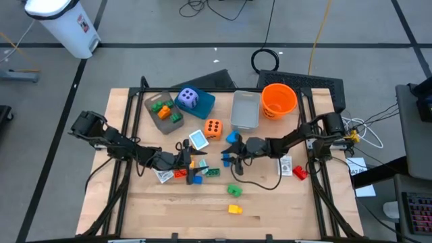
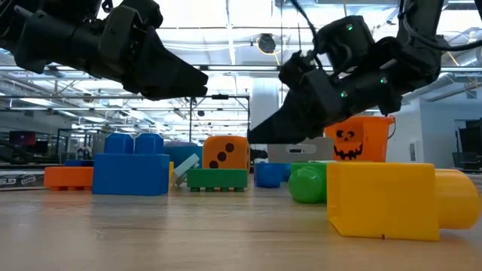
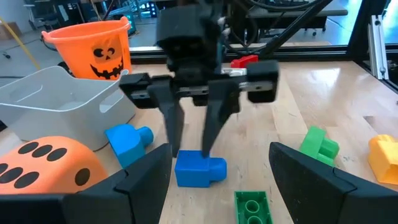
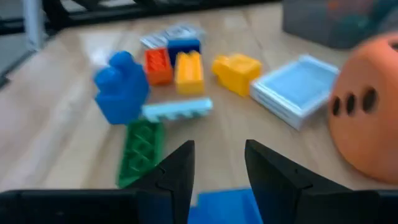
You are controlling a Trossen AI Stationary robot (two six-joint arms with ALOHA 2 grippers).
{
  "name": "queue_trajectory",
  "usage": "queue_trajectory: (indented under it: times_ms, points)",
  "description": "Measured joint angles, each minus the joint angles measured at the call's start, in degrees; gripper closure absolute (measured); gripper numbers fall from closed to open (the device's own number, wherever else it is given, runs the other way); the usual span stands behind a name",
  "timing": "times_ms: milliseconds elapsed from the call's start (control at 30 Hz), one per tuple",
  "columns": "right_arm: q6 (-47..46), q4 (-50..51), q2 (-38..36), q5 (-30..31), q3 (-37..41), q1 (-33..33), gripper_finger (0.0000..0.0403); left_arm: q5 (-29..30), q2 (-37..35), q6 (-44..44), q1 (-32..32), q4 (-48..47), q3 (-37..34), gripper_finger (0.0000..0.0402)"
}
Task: Pick & Place Toys
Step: Put the blue game piece into the black bin
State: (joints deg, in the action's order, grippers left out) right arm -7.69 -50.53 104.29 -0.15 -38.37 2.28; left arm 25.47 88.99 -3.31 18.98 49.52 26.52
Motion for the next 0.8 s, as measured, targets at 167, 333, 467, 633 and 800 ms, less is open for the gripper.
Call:
queue_trajectory:
  times_ms: [167,333,467,633,800]
  points:
    - [-0.57,4.57,-0.02,-1.90,-0.02,-3.17,0.0266,0.00,0.00,-0.22,0.00,0.00,0.00,0.0124]
    - [-2.68,8.12,-0.09,-6.92,-0.04,-5.14,0.0266,-0.02,0.00,-0.21,0.00,-0.02,0.00,0.0124]
    - [-4.72,8.64,-0.09,-13.47,0.02,-5.76,0.0266,-0.02,0.00,-0.21,0.00,-0.34,0.00,0.0124]
    - [-7.15,9.15,-0.09,-18.87,0.09,-5.68,0.0266,-0.04,0.00,-0.20,0.00,-0.55,0.00,0.0124]
    - [-8.70,9.79,-0.09,-22.89,0.11,-5.69,0.0266,-0.04,0.00,-0.17,0.00,-0.53,0.00,0.0124]
